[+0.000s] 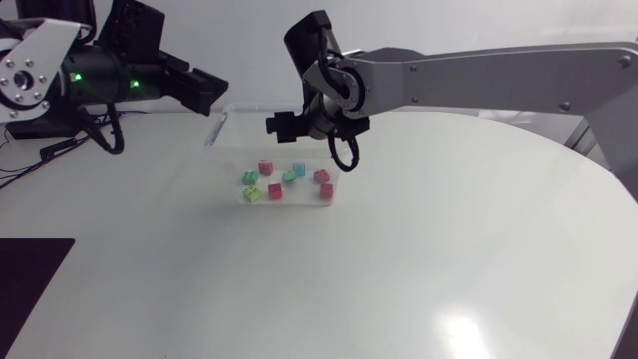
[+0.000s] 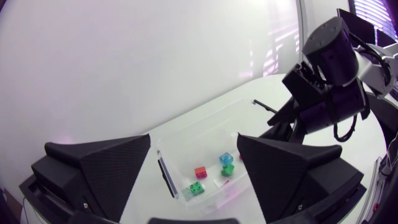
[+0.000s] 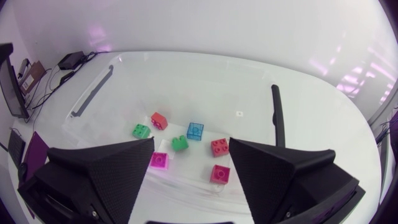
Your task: Place the duplo bricks in the container
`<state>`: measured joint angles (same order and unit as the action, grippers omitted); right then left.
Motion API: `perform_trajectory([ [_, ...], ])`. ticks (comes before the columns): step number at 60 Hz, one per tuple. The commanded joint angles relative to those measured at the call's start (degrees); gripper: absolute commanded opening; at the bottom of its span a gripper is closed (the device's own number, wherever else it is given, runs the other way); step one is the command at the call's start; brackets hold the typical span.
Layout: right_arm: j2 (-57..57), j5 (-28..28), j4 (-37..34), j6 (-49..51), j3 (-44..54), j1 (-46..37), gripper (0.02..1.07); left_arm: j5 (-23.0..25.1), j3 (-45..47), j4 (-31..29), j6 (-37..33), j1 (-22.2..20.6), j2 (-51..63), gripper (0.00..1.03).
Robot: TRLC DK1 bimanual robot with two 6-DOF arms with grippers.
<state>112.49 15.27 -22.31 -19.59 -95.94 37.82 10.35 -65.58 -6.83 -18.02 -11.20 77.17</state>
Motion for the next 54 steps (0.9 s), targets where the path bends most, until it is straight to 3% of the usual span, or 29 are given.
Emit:
perform_trajectory([
  [1, -5.88, 1.08, -0.11, 1.14, 2.69, -0.82, 1.02, -0.59, 3.62, -1.26, -1.05, 0.57, -4.83, 0.98],
  [5, -10.18, 1.96, 0.42, 1.67, 6.47, -1.26, 1.02, -4.28, 6.17, -1.34, -0.96, 0.13, -9.05, 0.99],
  [11, -15.81, 3.19, 1.65, 3.16, 12.09, -2.40, 1.02, -5.60, 9.42, -1.43, -0.96, 0.30, -13.36, 0.99],
  [34, -36.46, 4.07, 4.99, 8.17, 33.80, -12.60, 1.02, -5.69, 22.43, 0.59, -1.49, 6.10, -27.24, 0.99],
  [54, -51.49, 4.86, 6.05, 11.60, 46.72, -19.10, 1.02, -5.78, 31.92, 1.91, -3.69, 10.50, -39.02, 0.99],
])
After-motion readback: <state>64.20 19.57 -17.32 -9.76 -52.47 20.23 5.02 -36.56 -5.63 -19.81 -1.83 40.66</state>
